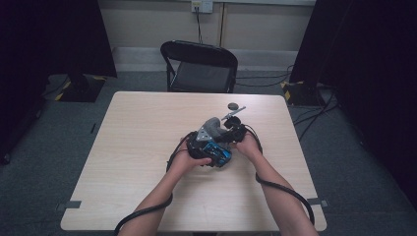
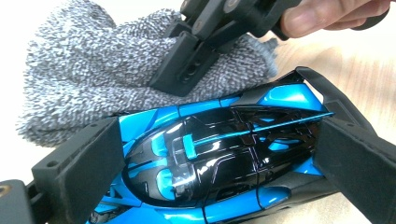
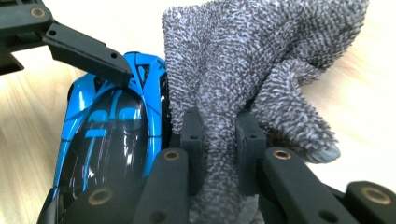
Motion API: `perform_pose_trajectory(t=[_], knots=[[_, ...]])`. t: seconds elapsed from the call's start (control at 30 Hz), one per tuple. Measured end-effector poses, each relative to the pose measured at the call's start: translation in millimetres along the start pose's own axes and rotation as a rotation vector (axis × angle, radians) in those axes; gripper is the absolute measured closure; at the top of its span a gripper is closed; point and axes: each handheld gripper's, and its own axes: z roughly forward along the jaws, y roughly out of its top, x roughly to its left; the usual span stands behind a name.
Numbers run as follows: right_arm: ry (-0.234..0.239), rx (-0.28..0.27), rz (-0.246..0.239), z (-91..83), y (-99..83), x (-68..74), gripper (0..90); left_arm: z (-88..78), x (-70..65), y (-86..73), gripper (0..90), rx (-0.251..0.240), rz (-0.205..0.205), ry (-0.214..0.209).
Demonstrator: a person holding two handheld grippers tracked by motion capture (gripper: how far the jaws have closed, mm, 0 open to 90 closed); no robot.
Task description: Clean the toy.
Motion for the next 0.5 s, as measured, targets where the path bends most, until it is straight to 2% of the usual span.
perform_pose_trajectory(t=[0.17,0.5], knots=[[0.009,0.01,-0.013,-5.2,-4.0,-2.3,77.4,-0.6,0.4,-0.3,1.4,0.003,0.004,0.002],[0.033,0.01,-0.005,-16.9,-17.8,-5.5,77.4,-0.6,0.4,0.1,1.8,0.003,0.001,0.002]])
